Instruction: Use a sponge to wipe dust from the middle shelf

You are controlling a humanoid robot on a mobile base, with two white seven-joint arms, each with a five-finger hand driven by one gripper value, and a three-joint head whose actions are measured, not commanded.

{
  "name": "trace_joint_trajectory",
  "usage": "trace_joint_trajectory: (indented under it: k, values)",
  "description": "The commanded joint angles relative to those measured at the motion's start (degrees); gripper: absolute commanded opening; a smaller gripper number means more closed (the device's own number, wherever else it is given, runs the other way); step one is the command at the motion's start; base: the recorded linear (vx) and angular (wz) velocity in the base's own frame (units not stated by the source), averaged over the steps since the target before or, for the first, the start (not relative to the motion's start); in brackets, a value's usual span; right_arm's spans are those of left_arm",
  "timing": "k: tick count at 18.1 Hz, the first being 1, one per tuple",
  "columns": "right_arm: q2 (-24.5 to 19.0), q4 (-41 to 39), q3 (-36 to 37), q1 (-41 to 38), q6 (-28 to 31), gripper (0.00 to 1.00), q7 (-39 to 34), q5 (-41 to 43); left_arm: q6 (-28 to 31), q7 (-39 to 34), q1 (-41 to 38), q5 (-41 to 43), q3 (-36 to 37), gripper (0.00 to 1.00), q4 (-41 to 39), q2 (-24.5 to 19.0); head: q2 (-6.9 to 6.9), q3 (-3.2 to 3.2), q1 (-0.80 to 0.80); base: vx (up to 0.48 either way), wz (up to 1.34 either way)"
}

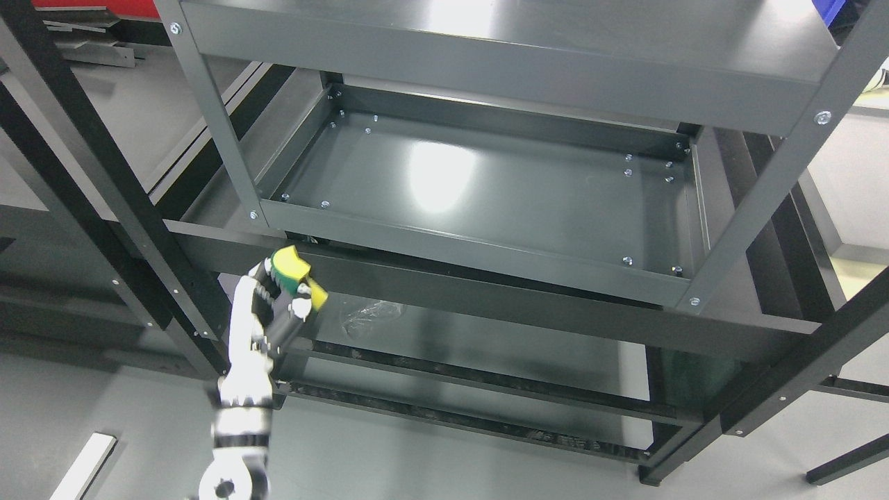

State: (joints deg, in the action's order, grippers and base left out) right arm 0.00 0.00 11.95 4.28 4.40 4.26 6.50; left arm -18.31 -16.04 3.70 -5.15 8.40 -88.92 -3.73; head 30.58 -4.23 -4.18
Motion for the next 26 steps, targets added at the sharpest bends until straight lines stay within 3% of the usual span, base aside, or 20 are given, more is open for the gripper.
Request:
trace_joint_trajectory:
  k: [1,26]
  values:
    - [1.0,-1.0,0.0,0.03,-0.01,1.0,-0.04,0.0,1.44,-6.1,-10.55,-0.04,9.35,0.0,-13.13,2.42,0.0,0.0,0.0,0.0,0.0]
    - [1.0,-1.0,0.0,0.03,-0.01,1.0,-0.04,0.0,1.79,-4.17,-10.03,-0.04,7.59,0.0,-12.6,2.42,0.0,0.0,0.0,0.0,0.0]
